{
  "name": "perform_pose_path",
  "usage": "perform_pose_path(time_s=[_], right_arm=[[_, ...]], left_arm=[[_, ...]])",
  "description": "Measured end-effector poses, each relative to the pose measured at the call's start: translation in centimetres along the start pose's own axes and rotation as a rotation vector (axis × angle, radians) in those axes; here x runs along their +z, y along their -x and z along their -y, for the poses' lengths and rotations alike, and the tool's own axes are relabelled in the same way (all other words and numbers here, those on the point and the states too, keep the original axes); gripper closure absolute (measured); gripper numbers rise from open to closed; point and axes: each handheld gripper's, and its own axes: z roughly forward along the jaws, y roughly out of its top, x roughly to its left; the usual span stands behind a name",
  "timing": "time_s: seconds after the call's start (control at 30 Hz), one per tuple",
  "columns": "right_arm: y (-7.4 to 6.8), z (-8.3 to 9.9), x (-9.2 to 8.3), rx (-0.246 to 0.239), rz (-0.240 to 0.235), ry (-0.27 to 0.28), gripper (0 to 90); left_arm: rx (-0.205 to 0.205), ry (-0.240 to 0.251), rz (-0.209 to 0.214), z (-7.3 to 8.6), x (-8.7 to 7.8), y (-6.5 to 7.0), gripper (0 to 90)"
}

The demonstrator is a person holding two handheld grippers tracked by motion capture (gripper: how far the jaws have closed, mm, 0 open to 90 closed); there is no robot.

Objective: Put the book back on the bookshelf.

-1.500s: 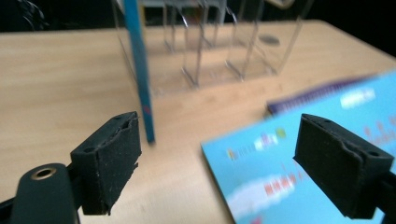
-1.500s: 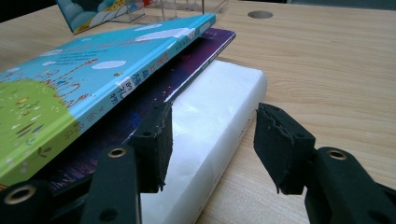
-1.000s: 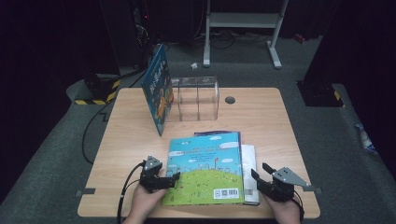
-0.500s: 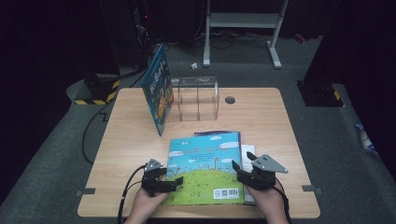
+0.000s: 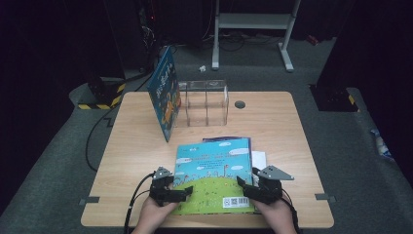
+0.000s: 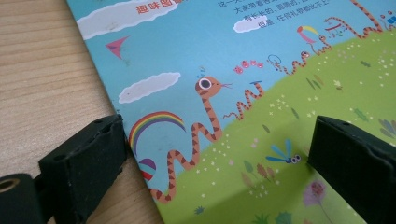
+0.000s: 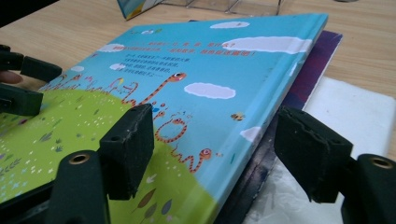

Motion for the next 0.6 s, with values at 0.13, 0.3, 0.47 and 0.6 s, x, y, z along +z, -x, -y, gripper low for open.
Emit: perform_pose_path(time_s=[0.13, 0.3, 0.47, 0.6], right_arm=[[-0.02, 0.12, -0.03, 0.009, -0.013, -0.010, 24.1], [-0.08, 0.18, -0.07, 0.013, -0.010, -0.014, 23.6], [-0.02, 0.18, -0.05, 0.014, -0.008, -0.017, 24.0], [-0.03, 0.17, -0.02, 0.018, -0.005, -0.018, 24.0]], left_arm=[[0.005, -0.007, 0.000, -0.07, -0.01, -0.03, 4.3], [0.003, -0.010, 0.000, -0.14, 0.01, -0.01, 4.2], [0.006, -0.009, 0.002, -0.16, 0.05, -0.03, 4.2], [0.003, -0.007, 0.002, -0.18, 0.10, -0.01, 4.3]])
